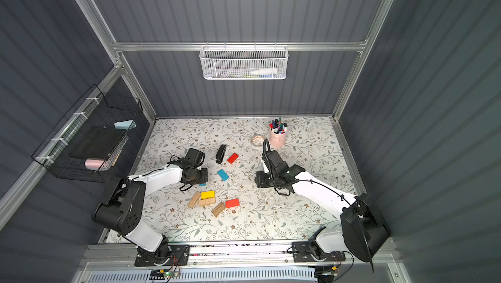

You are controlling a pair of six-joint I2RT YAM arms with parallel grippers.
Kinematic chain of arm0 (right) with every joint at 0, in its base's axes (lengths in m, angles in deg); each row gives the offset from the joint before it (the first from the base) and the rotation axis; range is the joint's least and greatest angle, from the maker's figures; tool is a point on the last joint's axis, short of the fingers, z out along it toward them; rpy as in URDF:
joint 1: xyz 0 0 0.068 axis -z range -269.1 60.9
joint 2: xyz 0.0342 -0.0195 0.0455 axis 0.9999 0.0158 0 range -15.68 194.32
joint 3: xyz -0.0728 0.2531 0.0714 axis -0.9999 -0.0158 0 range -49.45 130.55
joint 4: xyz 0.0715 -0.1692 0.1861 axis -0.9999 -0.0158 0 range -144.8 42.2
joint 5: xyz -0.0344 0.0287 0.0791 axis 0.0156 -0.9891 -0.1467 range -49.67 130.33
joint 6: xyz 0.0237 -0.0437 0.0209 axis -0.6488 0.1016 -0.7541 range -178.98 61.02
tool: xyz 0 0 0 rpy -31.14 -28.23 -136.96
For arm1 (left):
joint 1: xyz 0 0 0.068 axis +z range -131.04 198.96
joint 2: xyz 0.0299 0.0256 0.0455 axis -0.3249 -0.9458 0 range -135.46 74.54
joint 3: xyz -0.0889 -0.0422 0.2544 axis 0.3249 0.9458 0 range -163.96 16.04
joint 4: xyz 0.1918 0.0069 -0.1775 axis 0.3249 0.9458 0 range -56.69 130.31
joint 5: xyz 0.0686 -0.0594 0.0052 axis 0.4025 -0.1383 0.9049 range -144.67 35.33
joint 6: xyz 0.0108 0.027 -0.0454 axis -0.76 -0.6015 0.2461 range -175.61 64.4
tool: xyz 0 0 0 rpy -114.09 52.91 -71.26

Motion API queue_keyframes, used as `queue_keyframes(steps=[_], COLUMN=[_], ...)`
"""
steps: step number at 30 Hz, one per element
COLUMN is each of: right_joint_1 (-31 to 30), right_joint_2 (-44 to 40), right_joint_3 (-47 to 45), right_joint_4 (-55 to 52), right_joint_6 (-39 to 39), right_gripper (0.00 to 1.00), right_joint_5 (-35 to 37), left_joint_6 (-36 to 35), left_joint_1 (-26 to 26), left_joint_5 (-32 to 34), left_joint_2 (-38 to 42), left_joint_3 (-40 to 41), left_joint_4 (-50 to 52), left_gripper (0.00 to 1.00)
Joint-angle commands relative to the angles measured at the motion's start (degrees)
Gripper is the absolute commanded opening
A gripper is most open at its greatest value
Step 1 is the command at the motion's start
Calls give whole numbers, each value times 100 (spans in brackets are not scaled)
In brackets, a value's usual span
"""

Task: Assemble the letter c with building blocks
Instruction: Pick up the building block from the center of the board.

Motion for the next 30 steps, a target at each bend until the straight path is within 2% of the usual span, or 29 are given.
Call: queue_keyframes(steps=[1,5,12,15,18,22,30], right_joint_1=[53,149,599,781,932,1063,1398], right_joint_2=[-156,-312,-592,-685,-741,-777,-795], right_joint_3=[6,-107,-548,-666,-707,-755,-847], right_joint_4=[35,234,881,1027,1051,1091,1069], right_joint_6=[-91,-305,-765,-905,-952,-1014,-1022], right_gripper=[51,51,54,54,54,54,52], right_joint_5=[47,-178,-1521,-1869,-2159,-2506,-3110], left_joint_6=[-173,-371,-703,-843,-1170,-1838,-2591], left_joint_1=[34,34,0,-113,-409,-979,-1170], left_joint_5=[-266,-335,-1563,-1974,-2148,-1898,-2395], left_joint_2=[54,371,940,1053,1048,835,530], left_joint_3=[-13,17,171,220,152,-114,-323], left_joint_4=[0,-144,-865,-1234,-1483,-1539,-2124], left_gripper=[29,27,27,26,26,26,27])
